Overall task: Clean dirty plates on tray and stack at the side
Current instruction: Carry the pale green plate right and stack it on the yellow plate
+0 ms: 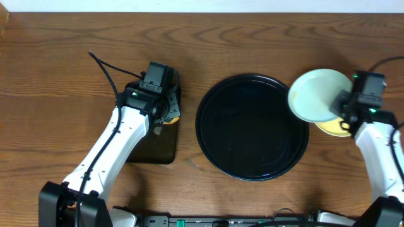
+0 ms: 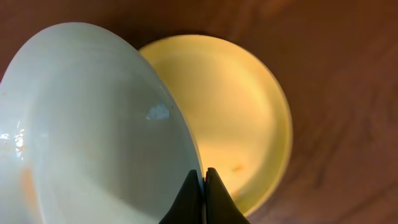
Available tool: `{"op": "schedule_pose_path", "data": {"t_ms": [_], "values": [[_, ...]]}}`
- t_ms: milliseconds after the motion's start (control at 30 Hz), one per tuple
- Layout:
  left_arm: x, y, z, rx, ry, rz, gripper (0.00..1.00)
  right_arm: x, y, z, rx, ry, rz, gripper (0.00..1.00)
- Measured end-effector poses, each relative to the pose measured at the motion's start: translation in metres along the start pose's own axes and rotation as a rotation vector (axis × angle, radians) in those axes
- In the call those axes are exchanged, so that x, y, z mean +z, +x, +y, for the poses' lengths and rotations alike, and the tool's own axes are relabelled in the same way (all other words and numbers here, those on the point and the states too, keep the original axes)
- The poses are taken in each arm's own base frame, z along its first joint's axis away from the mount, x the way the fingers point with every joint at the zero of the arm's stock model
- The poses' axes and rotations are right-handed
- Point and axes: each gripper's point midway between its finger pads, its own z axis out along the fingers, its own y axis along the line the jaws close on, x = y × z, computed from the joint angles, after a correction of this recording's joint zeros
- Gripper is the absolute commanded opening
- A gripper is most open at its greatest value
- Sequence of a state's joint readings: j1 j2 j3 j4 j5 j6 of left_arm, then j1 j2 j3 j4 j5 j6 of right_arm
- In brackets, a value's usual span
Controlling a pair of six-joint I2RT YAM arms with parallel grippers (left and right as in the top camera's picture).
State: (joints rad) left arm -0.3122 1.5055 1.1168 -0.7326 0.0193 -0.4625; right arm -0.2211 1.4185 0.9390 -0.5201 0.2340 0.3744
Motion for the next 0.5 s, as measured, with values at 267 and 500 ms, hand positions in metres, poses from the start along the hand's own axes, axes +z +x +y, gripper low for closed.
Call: {"op": "schedule_pose_path", "data": {"t_ms": [267, 500], "values": [[0.000, 0.000, 0.000, 0.000, 0.000, 0.000, 0.08, 0.008, -0.009, -0.045, 0.160, 0.040, 0.015, 0.28], [0.000, 0.000, 0.000, 0.000, 0.000, 0.000, 0.08, 0.009, -0.009, -0.045, 0.183, 0.004, 0.028, 0.52]]}}
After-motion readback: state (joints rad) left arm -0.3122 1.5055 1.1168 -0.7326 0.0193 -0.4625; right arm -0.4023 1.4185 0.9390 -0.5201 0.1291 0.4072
